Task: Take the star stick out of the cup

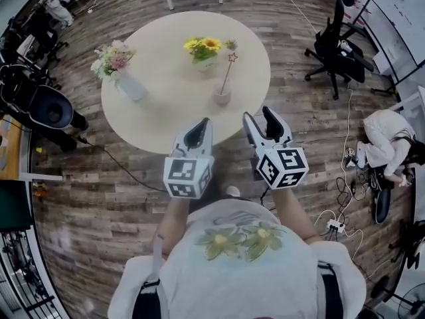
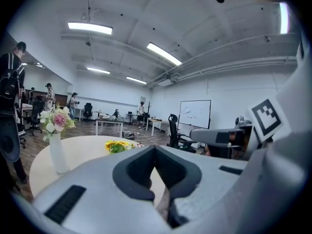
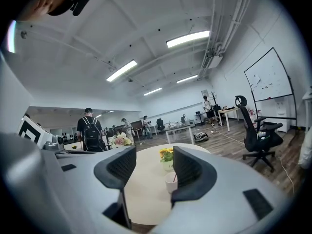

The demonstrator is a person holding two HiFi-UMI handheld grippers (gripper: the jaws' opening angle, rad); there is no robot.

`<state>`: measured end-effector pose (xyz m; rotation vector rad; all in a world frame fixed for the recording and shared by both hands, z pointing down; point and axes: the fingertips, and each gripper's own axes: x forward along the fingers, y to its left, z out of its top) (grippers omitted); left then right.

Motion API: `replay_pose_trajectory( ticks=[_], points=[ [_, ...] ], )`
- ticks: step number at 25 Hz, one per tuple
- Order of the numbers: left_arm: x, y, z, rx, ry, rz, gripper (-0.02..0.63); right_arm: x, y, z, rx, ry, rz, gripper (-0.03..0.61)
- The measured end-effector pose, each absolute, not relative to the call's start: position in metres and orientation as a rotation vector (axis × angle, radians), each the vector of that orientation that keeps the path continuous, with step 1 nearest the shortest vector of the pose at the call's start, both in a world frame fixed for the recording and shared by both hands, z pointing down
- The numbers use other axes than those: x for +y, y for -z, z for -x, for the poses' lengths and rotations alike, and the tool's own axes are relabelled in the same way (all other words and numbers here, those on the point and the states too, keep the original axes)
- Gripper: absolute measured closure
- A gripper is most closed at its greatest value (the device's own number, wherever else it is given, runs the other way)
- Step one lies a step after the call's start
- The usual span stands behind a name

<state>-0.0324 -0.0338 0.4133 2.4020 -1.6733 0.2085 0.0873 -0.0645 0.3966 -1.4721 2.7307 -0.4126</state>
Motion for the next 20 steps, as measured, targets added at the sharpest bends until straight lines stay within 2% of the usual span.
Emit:
replay_pose_trajectory(
  ticks=[20],
  points=[
    [-0.131, -0.428, 0.078, -1.587, -0.271, -2.405, 0.612, -0.166, -0.427, -0.056, 2.688, 0.594, 1.564, 0.347]
  ],
)
